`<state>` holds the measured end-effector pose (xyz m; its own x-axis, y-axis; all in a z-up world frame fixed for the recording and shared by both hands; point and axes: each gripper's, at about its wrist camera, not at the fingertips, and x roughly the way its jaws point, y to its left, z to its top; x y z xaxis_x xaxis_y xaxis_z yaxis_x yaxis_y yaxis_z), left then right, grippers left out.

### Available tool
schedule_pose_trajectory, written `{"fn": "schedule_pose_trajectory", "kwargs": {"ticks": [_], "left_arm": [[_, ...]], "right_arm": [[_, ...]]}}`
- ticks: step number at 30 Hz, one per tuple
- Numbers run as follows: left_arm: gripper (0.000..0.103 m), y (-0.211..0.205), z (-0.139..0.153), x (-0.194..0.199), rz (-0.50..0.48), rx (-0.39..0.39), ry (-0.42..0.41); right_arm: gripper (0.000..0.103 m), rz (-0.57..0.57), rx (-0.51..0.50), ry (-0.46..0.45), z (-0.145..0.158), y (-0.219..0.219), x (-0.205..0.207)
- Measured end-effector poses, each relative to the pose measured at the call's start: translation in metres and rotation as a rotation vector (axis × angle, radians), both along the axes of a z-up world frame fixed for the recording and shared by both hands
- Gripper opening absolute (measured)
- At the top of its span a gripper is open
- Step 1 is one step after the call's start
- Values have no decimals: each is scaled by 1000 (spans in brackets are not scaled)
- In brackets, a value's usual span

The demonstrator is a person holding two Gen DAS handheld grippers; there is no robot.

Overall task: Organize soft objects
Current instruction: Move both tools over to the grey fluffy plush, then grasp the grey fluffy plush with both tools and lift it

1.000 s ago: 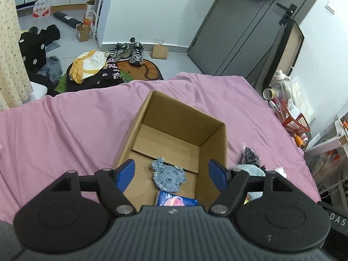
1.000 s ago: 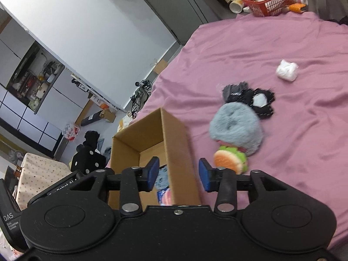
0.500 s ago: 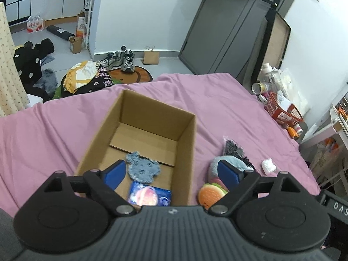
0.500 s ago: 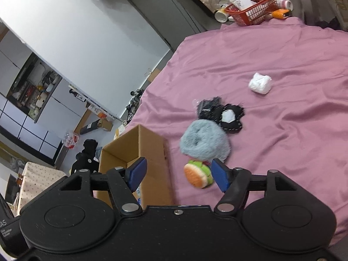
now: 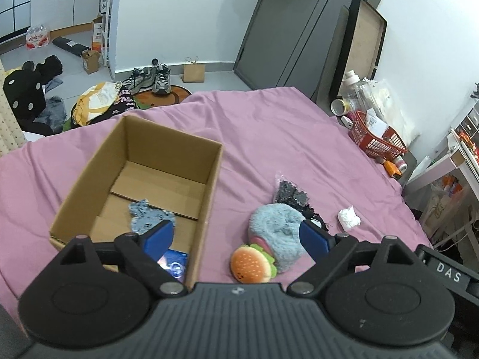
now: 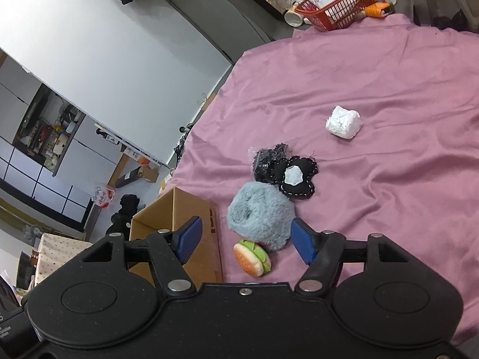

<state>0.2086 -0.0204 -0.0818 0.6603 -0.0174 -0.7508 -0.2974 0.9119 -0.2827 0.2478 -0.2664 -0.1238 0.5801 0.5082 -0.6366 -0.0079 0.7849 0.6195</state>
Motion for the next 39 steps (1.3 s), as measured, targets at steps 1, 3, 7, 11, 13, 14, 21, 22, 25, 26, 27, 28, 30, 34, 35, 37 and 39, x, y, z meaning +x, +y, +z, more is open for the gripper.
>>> {"fn": "schedule_pose_trajectory", "kwargs": {"ticks": [1, 3, 7, 11, 13, 14, 21, 22, 25, 26, 27, 28, 30, 34, 35, 37, 39], "left_arm": [[90, -3, -1, 2, -4, 5, 5], [90, -7, -3, 8, -7, 17, 20], [87, -12, -7, 19, -16, 6, 42], [83, -20, -13, 31, -21, 0, 52], [71, -24, -18, 38, -26, -1, 62], [68, -25, -21, 41, -28, -4, 69], [52, -32, -45, 62, -63, -12, 103], [48, -33, -49, 66, -69, -12, 110], [43, -34, -55, 73, -94, -11, 104], [43, -35, -58, 76, -98, -13, 104], [43, -35, -61, 79, -97, -16, 111], [42, -35, -65, 82, -97, -23, 120], [40, -35, -72, 87, -102, -30, 134], [40, -32, -85, 95, -96, -39, 159], [40, -33, -88, 97, -92, -41, 169], [40, -32, -94, 100, -95, -52, 185], [40, -31, -98, 102, -93, -66, 192]], "right_arm": [[65, 4, 3, 4, -1, -1, 2], [65, 24, -2, 18, -4, -2, 9], [65, 54, -6, 42, -9, -3, 23], [65, 63, 12, 59, -18, -5, 37], [65, 70, 24, 61, -26, -6, 43], [65, 74, 28, 62, -30, -5, 46], [64, 99, 102, 84, -62, -8, 58], [63, 96, 107, 88, -64, -9, 59], [62, 121, 134, 80, -70, -8, 62], [62, 124, 136, 80, -72, -7, 64], [62, 126, 139, 80, -75, -6, 65], [62, 129, 142, 82, -78, -5, 67], [58, 131, 150, 102, -86, -5, 71], [52, 135, 180, 143, -99, -2, 78], [52, 137, 177, 146, -100, -2, 78], [52, 143, 175, 151, -102, 0, 79], [52, 139, 179, 160, -105, -1, 80]]}}
